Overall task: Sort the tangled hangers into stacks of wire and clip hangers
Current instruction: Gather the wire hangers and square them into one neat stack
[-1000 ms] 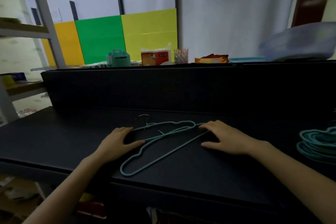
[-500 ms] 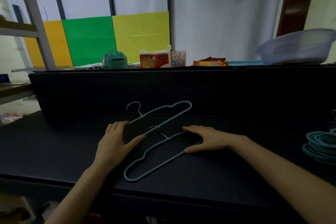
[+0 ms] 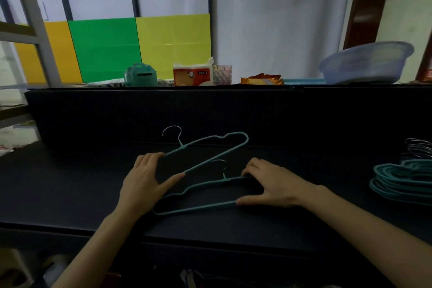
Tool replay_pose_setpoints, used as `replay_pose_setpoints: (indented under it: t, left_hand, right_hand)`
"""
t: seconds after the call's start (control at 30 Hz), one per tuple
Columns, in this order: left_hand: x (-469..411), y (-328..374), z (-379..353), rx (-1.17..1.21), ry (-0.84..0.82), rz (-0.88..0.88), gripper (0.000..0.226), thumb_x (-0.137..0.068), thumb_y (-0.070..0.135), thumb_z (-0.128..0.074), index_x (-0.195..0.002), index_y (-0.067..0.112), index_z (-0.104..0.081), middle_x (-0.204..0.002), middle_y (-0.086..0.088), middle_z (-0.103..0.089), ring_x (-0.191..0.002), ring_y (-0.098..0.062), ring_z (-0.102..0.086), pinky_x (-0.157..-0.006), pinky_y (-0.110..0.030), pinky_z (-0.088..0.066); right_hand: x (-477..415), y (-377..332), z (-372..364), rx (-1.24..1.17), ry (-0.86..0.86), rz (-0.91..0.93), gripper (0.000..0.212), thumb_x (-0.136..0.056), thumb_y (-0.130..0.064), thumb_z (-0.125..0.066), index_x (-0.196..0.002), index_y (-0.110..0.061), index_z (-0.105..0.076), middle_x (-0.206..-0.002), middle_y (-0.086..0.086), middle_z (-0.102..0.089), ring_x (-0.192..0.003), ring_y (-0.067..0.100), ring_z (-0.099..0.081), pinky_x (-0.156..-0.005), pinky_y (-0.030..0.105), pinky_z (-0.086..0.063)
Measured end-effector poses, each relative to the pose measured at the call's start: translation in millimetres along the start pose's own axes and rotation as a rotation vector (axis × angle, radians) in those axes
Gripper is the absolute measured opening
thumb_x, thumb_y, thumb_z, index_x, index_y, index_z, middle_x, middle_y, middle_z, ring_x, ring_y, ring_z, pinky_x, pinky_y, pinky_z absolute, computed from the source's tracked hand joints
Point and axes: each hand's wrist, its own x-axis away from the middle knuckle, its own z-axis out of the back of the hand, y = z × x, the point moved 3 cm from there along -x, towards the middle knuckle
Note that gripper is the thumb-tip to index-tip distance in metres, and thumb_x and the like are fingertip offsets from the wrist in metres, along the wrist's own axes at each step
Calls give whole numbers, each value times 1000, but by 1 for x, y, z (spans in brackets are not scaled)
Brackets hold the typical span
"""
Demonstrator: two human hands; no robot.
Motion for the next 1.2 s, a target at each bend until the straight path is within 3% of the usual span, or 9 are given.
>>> replay_pose_setpoints:
  t: [0.33,0.5,0.6,0.73,0.8,0.93,1.03,1.2]
  left_hand:
    - [-5,39,-2,104,39,-38,79,-63,68,-49,-123,16,-50,-119,-4,-54,-113,-16,-45,-78,-31,-41]
    - [-19,102,-26,134,-10,-123,79,-65,64,-54,-126,14,-48,-121,-6,-54,-114,-18,-46,-81,-32,-42]
    - [-25,147,-47,156,-54,-167,76,-68,61,-58,-128,14,-47,-124,-7,-53,-116,-19,-46,-84,-34,-43]
    - [-28,213,-73,190,-110,-266,86,-63,71,-47,-127,14,-48,-123,-4,-54,-116,-16,-45,-84,-31,-42]
    - [-28,247,-85,227,-130,-304,86,-62,72,-46,-126,14,-48,-122,-3,-55,-114,-16,-44,-84,-29,-40]
    - [-22,318,-112,279,-196,-378,86,-61,74,-45,-125,17,-49,-119,0,-55,-112,-15,-44,-86,-28,-39]
    - [-16,369,-129,252,-238,-446,89,-60,77,-42,-126,17,-48,-122,0,-55,-113,-16,-46,-92,-31,-39]
    - [-4,428,-153,140,-291,-519,93,-60,81,-32,-129,20,-45,-126,3,-53,-115,-15,-44,-97,-30,-33]
  right_hand:
    - [68,20,49,126,193,-29,93,-58,-93,-29,-122,-28,-46,-114,-16,-46,-96,-2,-37,-81,19,-37]
    - [140,57,83,143,248,-117,87,-60,-92,-31,-119,-31,-48,-110,-18,-48,-100,0,-45,-88,23,-44]
    - [194,81,99,138,243,-201,85,-60,-91,-31,-122,-35,-46,-114,-22,-46,-106,-2,-44,-89,16,-38]
    - [275,114,115,163,253,-336,89,-55,-95,-28,-124,-41,-44,-122,-29,-38,-116,-10,-32,-98,14,-30]
    - [315,130,124,191,267,-395,85,-54,-96,-28,-122,-47,-41,-119,-33,-35,-114,-12,-31,-96,14,-30]
    - [381,158,148,196,295,-513,68,-60,-93,-34,-114,-52,-40,-113,-39,-38,-104,-4,-47,-85,22,-41]
    - [419,185,162,183,353,-594,69,-66,-88,-36,-112,-39,-53,-104,-27,-51,-93,6,-55,-77,27,-44]
    - [454,227,172,203,441,-627,75,-67,-87,-35,-115,-33,-54,-102,-18,-52,-89,7,-54,-74,27,-43]
